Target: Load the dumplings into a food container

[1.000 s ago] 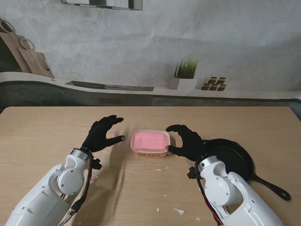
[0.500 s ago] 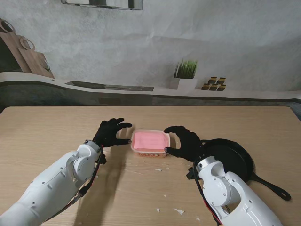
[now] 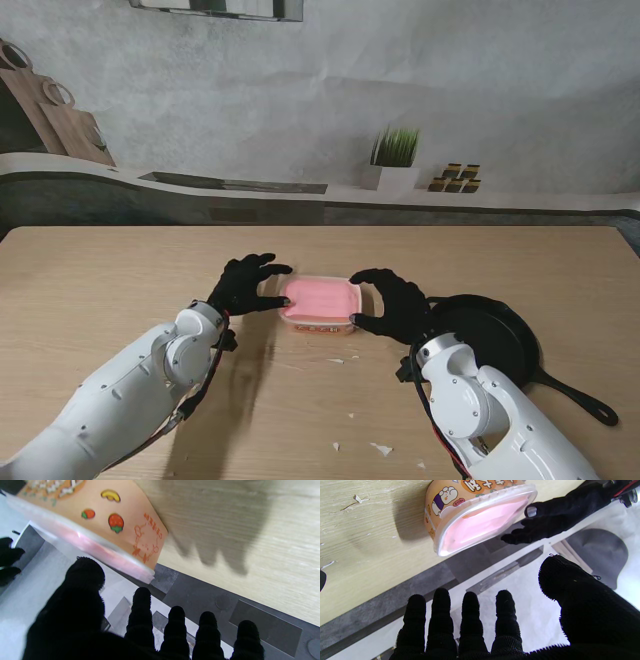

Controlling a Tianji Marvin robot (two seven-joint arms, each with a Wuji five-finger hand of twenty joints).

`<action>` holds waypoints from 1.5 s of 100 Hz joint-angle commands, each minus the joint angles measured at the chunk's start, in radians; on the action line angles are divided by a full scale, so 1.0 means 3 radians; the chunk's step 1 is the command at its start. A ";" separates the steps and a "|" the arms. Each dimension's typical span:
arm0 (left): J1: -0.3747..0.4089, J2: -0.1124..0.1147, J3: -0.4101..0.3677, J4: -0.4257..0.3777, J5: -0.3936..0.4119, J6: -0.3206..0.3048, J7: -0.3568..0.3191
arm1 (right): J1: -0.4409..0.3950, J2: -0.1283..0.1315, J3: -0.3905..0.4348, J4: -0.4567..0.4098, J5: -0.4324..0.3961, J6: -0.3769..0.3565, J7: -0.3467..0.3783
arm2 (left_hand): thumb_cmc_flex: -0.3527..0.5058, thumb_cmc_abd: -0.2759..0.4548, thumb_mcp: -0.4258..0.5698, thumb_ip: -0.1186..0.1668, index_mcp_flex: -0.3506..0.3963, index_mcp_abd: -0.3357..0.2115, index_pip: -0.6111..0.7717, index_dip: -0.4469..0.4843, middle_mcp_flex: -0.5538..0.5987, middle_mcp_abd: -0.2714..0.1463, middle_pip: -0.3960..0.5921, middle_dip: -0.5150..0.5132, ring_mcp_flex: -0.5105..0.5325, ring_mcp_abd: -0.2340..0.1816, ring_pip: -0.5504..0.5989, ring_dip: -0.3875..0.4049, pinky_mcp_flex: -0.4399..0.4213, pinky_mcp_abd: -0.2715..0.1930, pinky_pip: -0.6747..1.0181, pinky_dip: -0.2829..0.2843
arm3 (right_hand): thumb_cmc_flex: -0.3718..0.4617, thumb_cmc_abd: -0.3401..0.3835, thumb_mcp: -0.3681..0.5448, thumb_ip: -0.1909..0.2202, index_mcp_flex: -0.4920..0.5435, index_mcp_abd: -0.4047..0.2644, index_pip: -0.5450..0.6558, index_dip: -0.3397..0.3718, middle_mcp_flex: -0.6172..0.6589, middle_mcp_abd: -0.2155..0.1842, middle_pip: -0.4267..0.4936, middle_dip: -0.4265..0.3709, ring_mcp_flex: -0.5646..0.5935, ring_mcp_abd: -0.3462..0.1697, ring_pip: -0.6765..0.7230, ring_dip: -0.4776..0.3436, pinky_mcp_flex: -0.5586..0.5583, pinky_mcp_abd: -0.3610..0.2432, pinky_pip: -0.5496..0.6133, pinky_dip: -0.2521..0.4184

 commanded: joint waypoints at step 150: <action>-0.0101 0.0087 0.0278 0.0235 0.0158 0.0229 -0.0340 | 0.1188 -0.0094 -0.1255 0.1186 -0.0497 0.1190 0.0009 | -0.0062 -0.0173 0.0206 0.0049 0.0028 -0.0025 -0.0006 0.0055 -0.0052 -0.0102 0.0054 -0.0033 -0.0089 -0.0060 0.0028 0.0037 -0.0047 -0.0055 -0.0052 0.0005 | 0.0159 -0.0070 0.0254 0.0043 0.0320 -0.0170 0.0009 0.0206 -0.0006 -0.0061 -0.0406 -0.0131 -0.0278 -0.0226 -0.0054 -0.0052 -0.0125 -0.0209 0.0084 0.0167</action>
